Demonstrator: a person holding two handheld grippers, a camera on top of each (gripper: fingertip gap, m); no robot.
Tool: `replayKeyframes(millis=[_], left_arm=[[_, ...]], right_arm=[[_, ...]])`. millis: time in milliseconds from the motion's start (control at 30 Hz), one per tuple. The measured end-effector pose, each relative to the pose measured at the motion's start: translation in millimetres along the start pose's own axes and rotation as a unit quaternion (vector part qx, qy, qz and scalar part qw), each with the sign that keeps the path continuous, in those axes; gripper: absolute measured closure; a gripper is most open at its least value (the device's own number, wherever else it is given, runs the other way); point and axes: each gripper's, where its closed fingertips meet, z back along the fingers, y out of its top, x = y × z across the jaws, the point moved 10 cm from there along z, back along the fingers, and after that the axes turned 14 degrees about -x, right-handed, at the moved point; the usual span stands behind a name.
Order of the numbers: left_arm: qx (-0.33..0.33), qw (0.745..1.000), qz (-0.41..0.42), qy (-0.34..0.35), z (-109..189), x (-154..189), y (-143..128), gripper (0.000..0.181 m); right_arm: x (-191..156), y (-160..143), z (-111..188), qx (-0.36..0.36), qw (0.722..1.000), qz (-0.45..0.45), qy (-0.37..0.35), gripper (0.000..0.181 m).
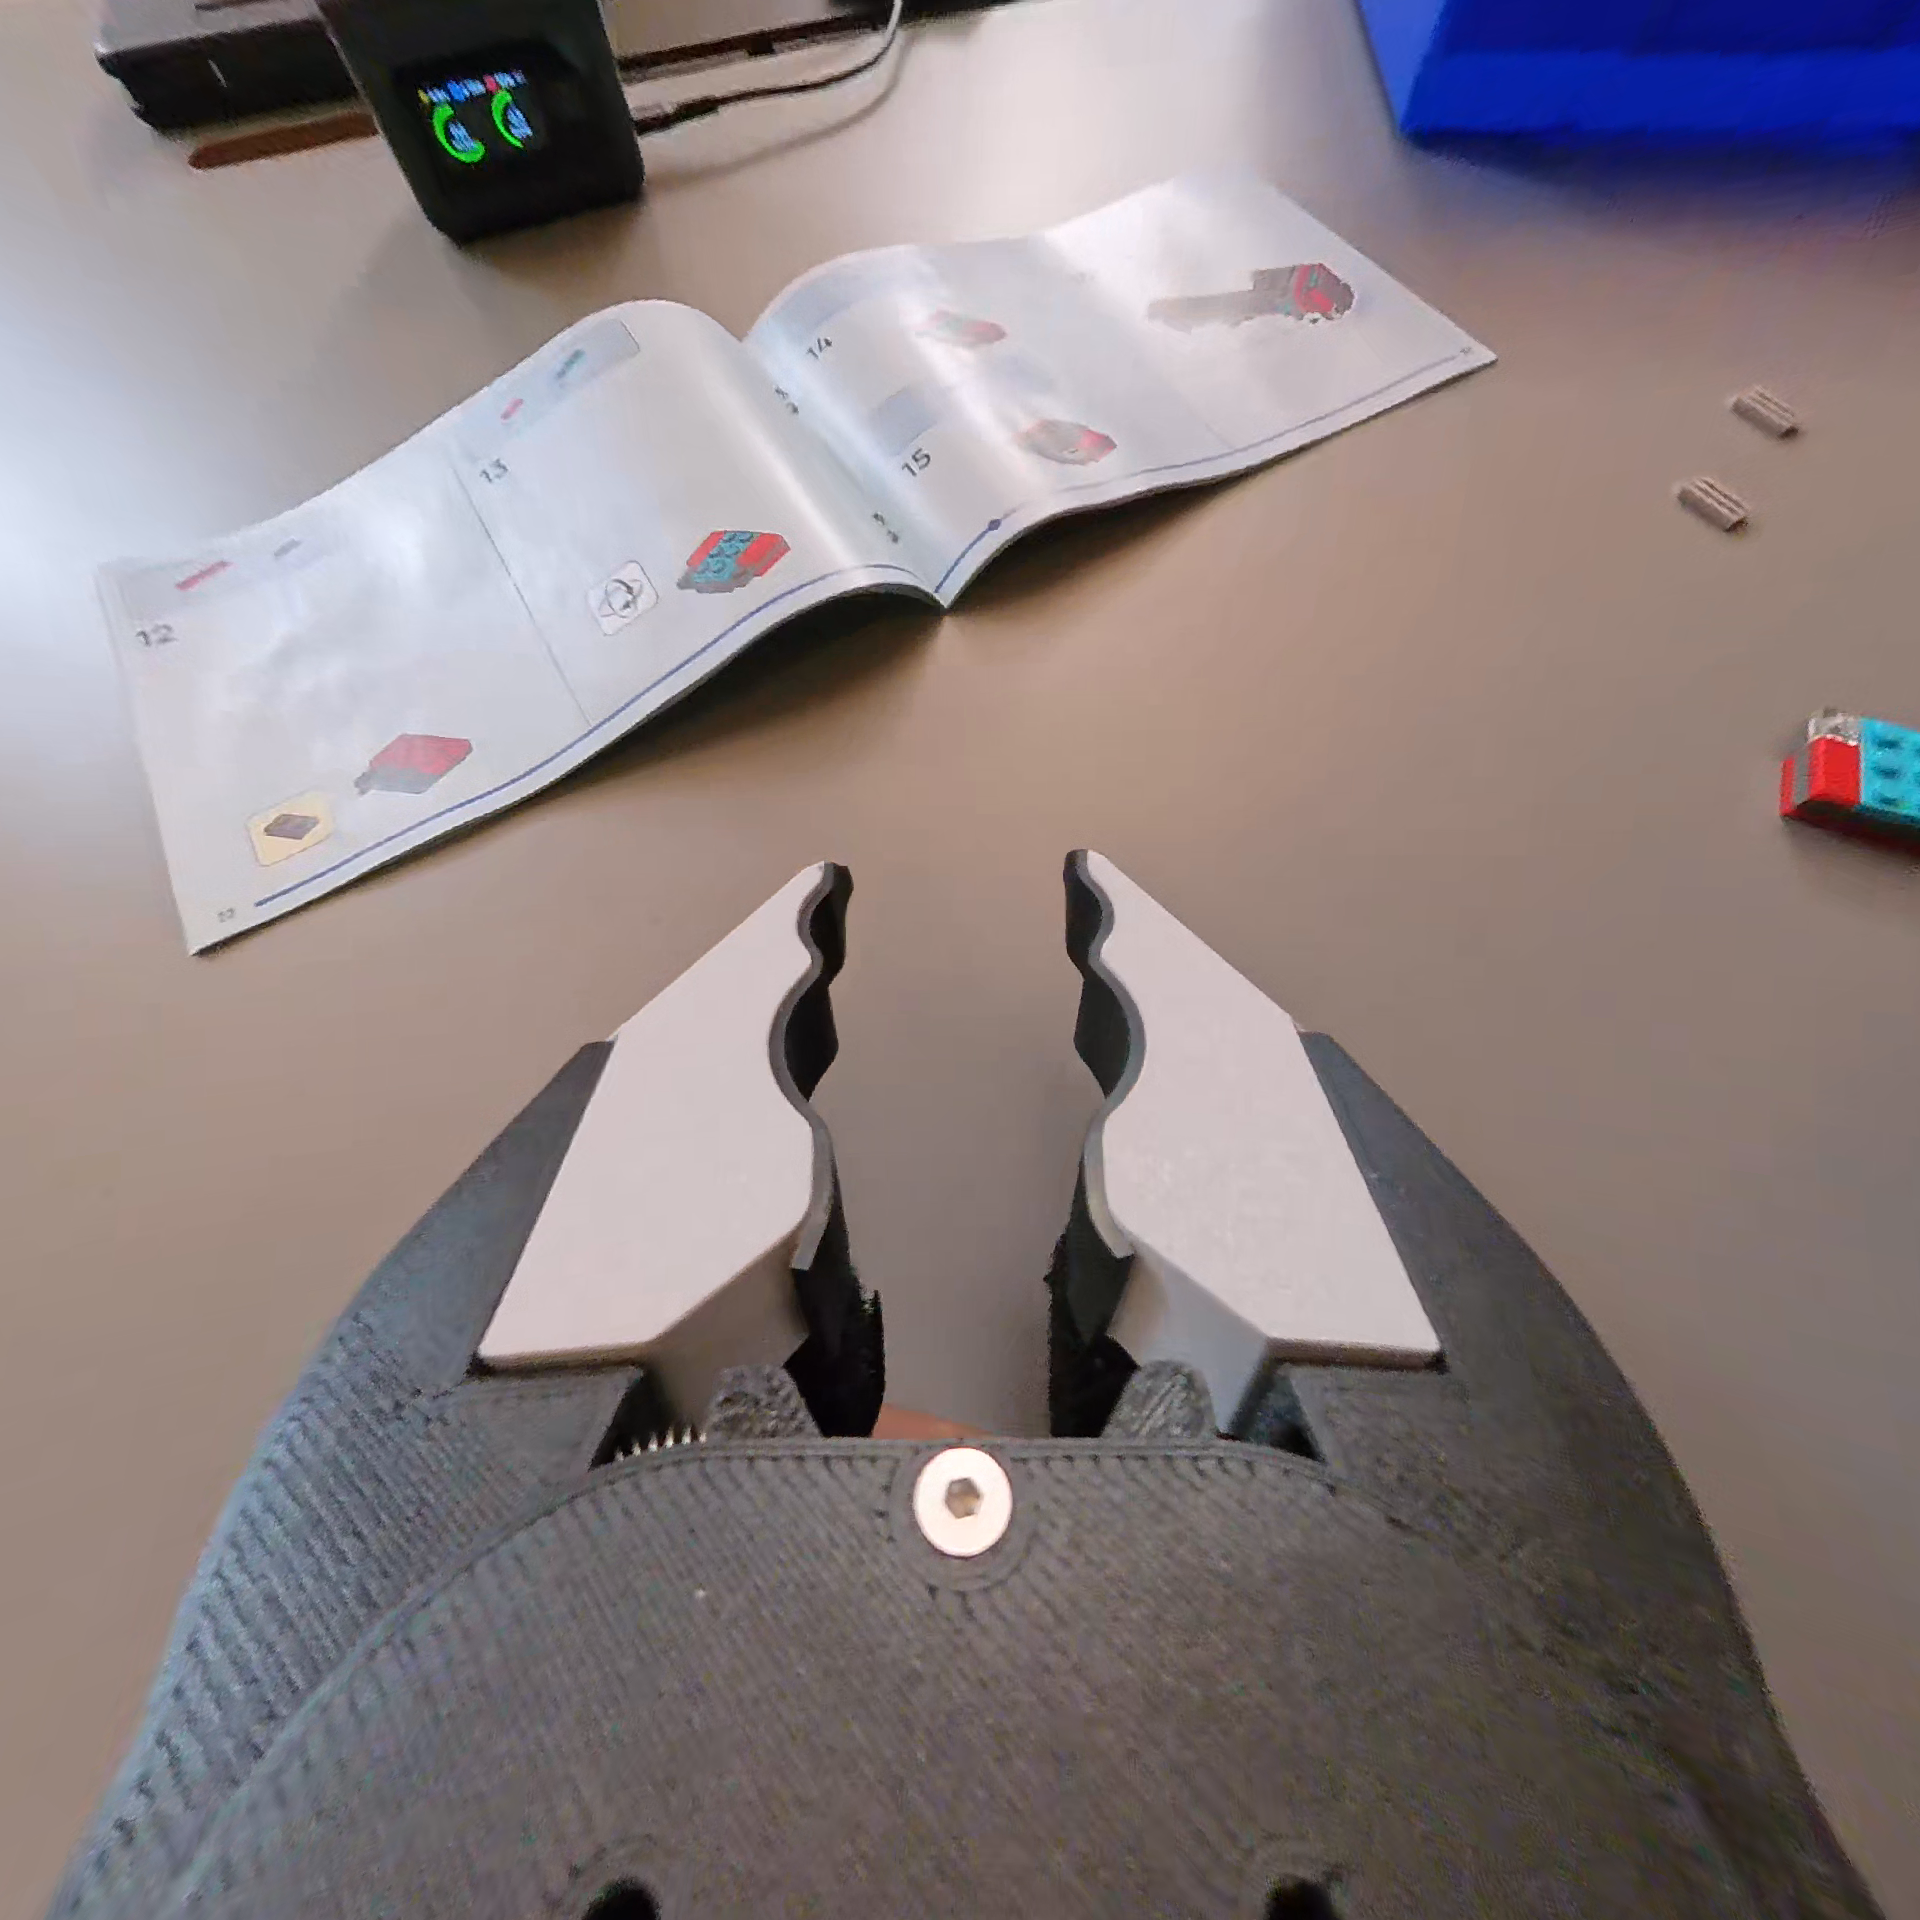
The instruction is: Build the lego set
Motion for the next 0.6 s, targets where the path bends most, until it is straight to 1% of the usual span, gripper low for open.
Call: replayKeyframes(millis=[100,200,300,467,600], left_arm=[[-0.021,1.0,-0.014,0.004,-4.8,2.8,0.2,0.14],[-0.038,0.999,-0.029,0.025,-8.5,6.4,0.1,0.145],[-0.048,0.998,-0.034,0.031,-11.0,7.4,-0.1,0.149],[-0.045,0.998,-0.013,0.043,-10.7,3.8,-0.8,0.149],[-0.046,0.997,-0.014,0.06,-10.5,4.9,-1.4,0.149]], right_arm=[[7.1,-1.8,9.0,0.049,0.998,-0.023,0.011,0.146],[15.3,-2.1,24.3,0.08,0.995,-0.049,0.016,0.146],[25.9,-2.1,41.3,0.11,0.992,-0.065,0.011,0.146],[38.6,1.4,56.0,0.131,0.99,-0.057,0.009,0.146],[50.2,-1.1,60.1,0.146,0.985,-0.088,0.014,0.146]])
